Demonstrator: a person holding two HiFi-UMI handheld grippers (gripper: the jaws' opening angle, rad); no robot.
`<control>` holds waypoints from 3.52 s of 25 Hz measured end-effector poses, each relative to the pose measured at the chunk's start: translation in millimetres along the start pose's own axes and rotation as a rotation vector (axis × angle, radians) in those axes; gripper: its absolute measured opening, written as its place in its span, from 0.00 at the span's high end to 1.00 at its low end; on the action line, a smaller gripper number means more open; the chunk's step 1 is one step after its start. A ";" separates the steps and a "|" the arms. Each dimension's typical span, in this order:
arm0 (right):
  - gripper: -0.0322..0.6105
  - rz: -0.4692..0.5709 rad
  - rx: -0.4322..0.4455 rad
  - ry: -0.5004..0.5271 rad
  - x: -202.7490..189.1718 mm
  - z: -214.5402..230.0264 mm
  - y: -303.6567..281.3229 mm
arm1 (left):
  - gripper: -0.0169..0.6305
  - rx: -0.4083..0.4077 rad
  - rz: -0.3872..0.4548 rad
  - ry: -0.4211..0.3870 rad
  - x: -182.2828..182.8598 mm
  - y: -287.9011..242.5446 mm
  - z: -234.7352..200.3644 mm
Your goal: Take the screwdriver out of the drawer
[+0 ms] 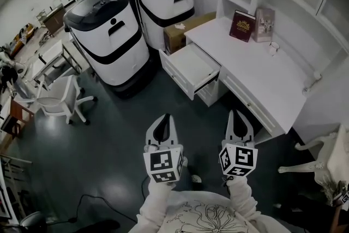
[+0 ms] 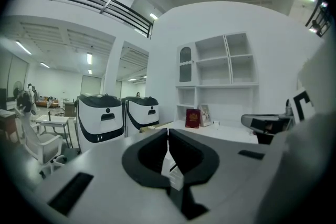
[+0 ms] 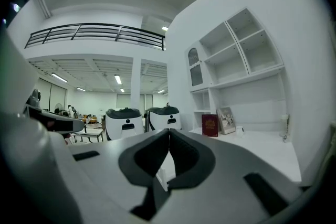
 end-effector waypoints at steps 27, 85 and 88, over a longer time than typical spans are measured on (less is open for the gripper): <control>0.95 -0.009 -0.121 -0.024 25.9 21.9 -237.0 | 0.96 -0.118 -0.023 -0.026 59.7 -251.9 -63.5; 0.95 -0.325 -0.055 -0.082 -74.7 189.8 -572.9 | 0.95 -0.217 -0.554 0.018 -65.4 -630.0 -10.6; 0.95 -0.346 -0.054 -0.083 -83.8 189.3 -575.4 | 0.95 -0.242 -0.591 0.020 -80.4 -636.4 -9.5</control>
Point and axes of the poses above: the fingertips, and each gripper's own axes: y backward along the fingers, z to its right, x out of its top, the point moved 6 cm from there along y, backward along the fingers, and after that the axes turned 1 degree about -z, right-handed, at the moved point
